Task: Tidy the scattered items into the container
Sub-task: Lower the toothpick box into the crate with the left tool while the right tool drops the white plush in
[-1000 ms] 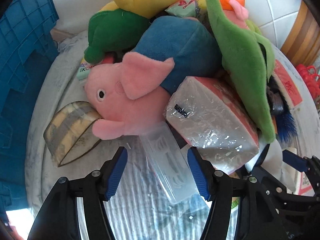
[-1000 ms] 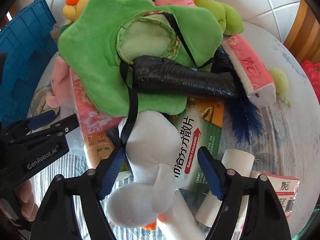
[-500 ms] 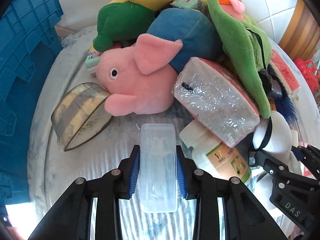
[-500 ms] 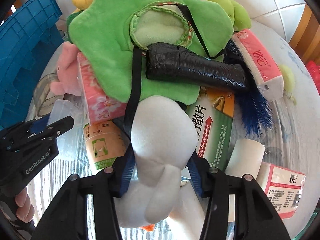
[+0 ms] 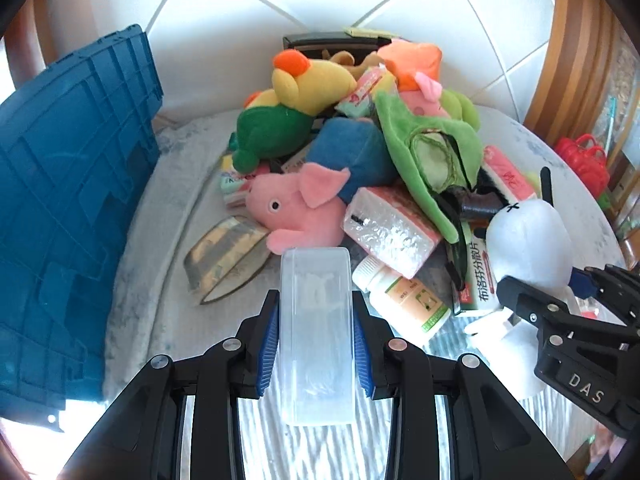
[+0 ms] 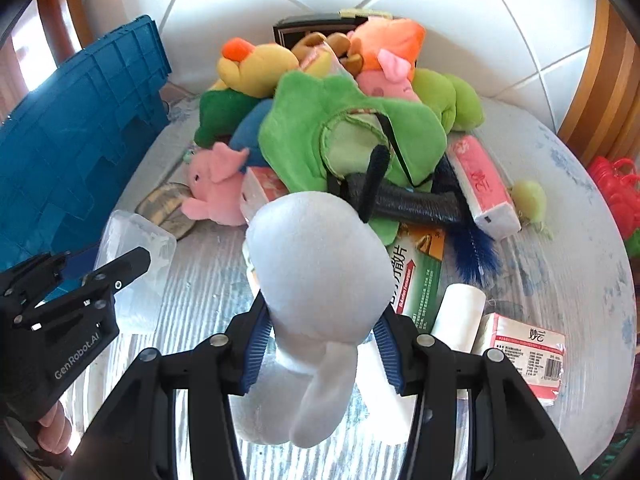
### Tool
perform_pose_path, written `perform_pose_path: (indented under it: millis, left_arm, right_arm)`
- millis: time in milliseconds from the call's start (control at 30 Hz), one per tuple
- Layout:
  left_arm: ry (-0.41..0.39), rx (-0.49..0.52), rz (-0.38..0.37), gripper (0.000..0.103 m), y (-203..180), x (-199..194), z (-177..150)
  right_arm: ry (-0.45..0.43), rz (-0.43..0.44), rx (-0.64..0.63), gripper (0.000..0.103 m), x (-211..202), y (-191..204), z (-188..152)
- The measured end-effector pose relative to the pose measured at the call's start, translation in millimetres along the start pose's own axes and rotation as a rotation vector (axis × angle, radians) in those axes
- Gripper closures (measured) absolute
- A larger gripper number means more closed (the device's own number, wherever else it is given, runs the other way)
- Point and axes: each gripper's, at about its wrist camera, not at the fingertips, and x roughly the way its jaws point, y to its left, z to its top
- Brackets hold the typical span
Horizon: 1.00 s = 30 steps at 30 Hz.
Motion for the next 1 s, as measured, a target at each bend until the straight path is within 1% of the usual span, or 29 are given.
perform_pose_path:
  millis: [200, 367, 500, 633, 800, 867, 1000]
  left_arm:
    - [-0.115, -0.014, 0.029, 0.071, 34, -58, -4]
    - [-0.215, -0.028, 0.061, 0.071, 69, -104, -1]
    - [-0.306, -0.046, 0.089, 0.071, 102, -144, 4]
    - [-0.394, -0.077, 0.139, 0.071, 141, -180, 14]
    - [-0.459, -0.138, 0.219, 0.071, 202, -209, 22]
    - [-0.47, -0.166, 0.249, 0.071, 228, -216, 21]
    - [-0.473, -0.217, 0.304, 0.071, 279, -223, 15]
  right_arm:
    - [-0.124, 0.02, -0.073, 0.055, -50, 51, 19]
    - [-0.229, 0.04, -0.145, 0.055, -92, 105, 37]
    - [-0.307, 0.06, -0.194, 0.055, -122, 146, 54]
    - [-0.39, 0.078, -0.245, 0.055, -152, 190, 73]
    - [-0.473, 0.12, -0.311, 0.055, -181, 249, 94]
    - [-0.497, 0.142, -0.338, 0.055, -187, 275, 101]
    - [-0.513, 0.194, -0.376, 0.055, -186, 327, 110]
